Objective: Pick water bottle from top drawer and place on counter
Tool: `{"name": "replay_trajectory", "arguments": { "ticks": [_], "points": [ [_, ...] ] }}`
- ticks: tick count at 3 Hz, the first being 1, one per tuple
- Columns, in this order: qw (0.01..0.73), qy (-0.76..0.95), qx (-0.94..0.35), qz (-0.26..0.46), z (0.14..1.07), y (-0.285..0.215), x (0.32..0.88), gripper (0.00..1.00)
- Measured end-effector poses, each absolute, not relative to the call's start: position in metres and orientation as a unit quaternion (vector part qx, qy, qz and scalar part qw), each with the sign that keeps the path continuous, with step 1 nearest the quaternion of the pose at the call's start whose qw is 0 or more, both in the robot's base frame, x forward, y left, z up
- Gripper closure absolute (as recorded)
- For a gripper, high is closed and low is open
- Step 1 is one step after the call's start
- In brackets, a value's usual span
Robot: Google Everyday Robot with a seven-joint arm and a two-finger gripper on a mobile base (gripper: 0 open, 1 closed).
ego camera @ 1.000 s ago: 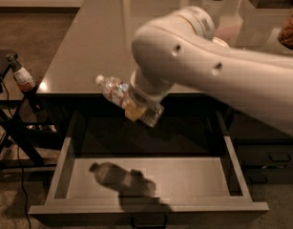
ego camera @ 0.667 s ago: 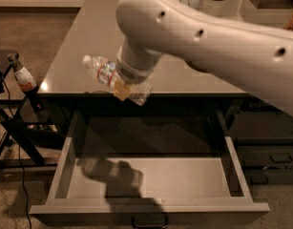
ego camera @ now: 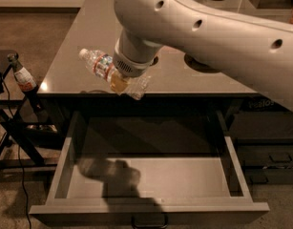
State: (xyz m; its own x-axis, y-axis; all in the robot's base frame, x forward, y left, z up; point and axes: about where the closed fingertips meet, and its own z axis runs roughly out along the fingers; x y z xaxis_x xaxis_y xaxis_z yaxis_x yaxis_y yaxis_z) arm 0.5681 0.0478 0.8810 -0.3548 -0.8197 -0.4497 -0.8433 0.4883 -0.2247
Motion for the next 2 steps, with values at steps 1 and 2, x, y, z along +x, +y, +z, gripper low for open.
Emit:
{"name": "replay_trajectory", "arguments": {
  "ticks": [1,2],
  "points": [
    [0.259,0.817,-0.515,0.033,0.886,0.061,0.598,1.0],
    [0.25,0.816,-0.52,0.041,0.9,0.086,0.634,1.0]
  ]
}}
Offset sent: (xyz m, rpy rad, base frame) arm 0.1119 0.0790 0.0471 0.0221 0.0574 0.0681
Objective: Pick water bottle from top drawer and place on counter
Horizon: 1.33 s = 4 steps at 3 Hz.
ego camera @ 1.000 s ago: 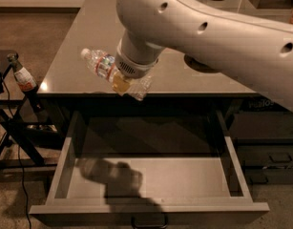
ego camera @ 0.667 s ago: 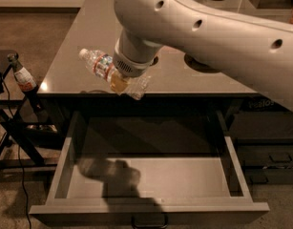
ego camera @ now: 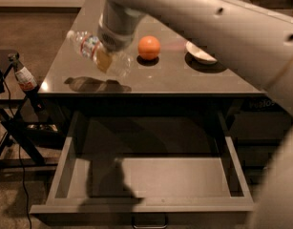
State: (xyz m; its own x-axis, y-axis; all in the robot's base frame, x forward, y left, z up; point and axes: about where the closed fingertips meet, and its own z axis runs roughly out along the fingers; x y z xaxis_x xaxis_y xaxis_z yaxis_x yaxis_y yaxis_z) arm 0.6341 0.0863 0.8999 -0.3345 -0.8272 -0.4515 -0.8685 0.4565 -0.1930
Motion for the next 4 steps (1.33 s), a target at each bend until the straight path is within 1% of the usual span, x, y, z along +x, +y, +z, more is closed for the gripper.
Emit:
{"name": "replay_trajectory", "arguments": {
  "ticks": [2,3,4],
  "points": [
    [0.188,0.813,-0.549,0.047,0.9,0.151,0.689,1.0],
    [0.176,0.812,-0.554,0.061,0.9,0.18,0.71,1.0],
    [0.177,0.814,-0.548,0.077,0.895,0.189,0.722,1.0]
  ]
}}
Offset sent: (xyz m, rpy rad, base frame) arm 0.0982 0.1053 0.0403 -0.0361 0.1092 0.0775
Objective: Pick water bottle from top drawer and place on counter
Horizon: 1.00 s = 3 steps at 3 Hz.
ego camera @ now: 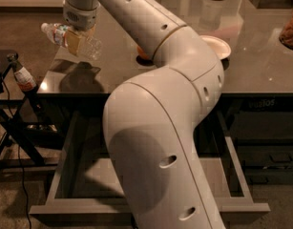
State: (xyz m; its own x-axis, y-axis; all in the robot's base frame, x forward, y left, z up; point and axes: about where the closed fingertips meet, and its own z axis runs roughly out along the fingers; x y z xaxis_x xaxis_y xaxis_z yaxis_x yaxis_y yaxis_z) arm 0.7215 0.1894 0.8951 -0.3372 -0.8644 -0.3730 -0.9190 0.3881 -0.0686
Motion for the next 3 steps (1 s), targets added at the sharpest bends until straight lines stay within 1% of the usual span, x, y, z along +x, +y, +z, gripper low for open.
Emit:
{"name": "replay_trajectory", "arguments": {
  "ticks": [1,2,3],
  "points": [
    [0.174,0.825,-0.53,0.092,0.879,0.173,0.724,1.0],
    [0.155,0.838,-0.513,0.1,0.846,0.137,0.711,1.0],
    [0.15,0.841,-0.511,0.1,0.84,0.129,0.706,1.0]
  ]
}}
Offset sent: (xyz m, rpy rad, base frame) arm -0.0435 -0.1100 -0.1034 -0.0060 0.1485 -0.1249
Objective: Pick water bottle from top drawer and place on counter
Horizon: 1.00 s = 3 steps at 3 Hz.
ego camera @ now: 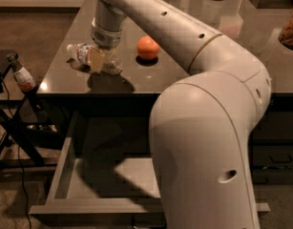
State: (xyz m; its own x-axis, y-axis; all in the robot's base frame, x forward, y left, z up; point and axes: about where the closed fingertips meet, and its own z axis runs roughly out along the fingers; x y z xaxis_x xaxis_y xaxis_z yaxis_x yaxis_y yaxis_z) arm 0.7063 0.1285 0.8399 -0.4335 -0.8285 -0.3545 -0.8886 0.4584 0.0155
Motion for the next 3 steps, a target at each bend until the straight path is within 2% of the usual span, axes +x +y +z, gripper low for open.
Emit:
{"name": "replay_trajectory", "arguments": {
  "ticks": [1,3],
  "points": [
    [0.15,0.841,-0.511,0.1,0.8399,0.1286,0.7063,0.81],
    [0.15,0.841,-0.511,0.1,0.8398,0.1286,0.7063,0.34]
  ]
}}
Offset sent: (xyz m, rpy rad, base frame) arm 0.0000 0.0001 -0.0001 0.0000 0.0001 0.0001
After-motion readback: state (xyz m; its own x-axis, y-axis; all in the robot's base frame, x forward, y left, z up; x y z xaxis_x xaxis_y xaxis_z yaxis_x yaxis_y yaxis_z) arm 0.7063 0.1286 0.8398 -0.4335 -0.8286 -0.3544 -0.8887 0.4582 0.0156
